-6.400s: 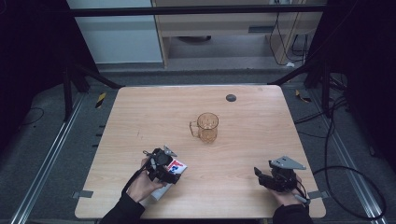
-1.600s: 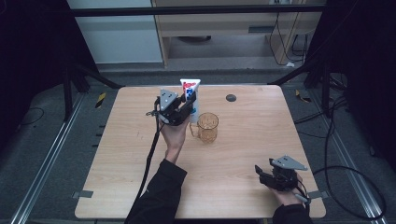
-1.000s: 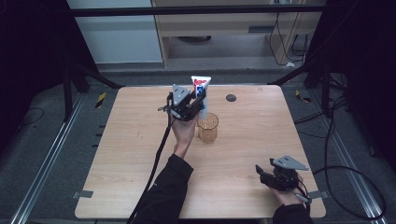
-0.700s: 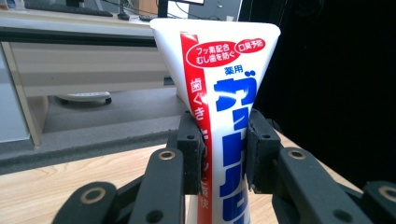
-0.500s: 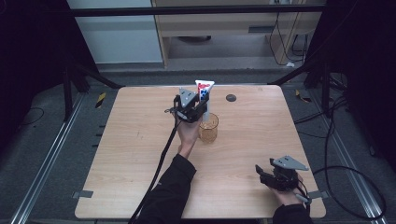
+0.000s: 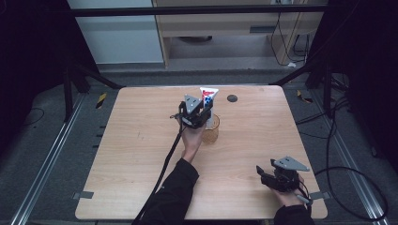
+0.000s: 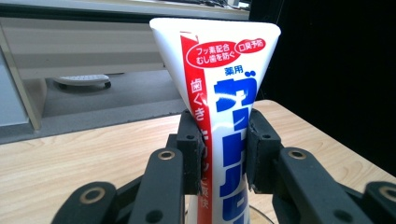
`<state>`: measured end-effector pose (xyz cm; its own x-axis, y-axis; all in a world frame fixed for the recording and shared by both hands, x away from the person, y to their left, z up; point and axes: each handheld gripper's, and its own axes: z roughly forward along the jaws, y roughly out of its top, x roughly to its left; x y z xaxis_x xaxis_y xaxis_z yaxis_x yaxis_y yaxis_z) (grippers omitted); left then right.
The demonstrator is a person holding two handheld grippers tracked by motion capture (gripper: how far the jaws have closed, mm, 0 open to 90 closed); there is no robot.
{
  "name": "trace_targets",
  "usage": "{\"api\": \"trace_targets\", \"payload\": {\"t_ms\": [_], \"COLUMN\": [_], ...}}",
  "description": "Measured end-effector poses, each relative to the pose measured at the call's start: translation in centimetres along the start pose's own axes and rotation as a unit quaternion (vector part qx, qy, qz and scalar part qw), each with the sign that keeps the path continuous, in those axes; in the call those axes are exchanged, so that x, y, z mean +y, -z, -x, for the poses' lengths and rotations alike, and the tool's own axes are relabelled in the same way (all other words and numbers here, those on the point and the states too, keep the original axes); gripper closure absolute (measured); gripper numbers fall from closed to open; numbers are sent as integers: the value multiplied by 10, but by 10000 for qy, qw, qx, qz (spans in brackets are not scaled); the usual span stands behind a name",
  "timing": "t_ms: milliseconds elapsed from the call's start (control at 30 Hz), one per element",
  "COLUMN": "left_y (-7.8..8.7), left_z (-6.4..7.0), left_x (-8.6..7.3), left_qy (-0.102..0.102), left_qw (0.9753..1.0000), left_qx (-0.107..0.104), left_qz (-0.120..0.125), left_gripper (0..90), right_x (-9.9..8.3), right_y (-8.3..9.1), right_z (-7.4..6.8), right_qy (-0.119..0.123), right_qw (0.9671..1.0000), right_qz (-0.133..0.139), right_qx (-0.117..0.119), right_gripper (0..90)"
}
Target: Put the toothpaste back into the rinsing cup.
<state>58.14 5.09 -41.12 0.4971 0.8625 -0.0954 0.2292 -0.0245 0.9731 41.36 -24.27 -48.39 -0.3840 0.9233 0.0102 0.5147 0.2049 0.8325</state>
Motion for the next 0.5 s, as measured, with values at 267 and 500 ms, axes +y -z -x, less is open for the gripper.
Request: {"api": "trace_targets", "payload": {"t_ms": [267, 500], "left_y": [-2, -2], "left_z": [-1, 0], "left_x": [-14, -21], "left_qy": [-26, -9], "left_qw": [9999, 9995], "left_qx": [2, -76], "left_qz": [-167, -317], "left_gripper": [697, 694], "right_x": [0, 0], "right_y": [0, -1], "right_z": [-1, -1], "right_qy": [-38, 40], "right_qw": [10000, 10000], "right_qz": [-17, -17], "right_qx": [13, -10], "right_gripper": [361, 359]}}
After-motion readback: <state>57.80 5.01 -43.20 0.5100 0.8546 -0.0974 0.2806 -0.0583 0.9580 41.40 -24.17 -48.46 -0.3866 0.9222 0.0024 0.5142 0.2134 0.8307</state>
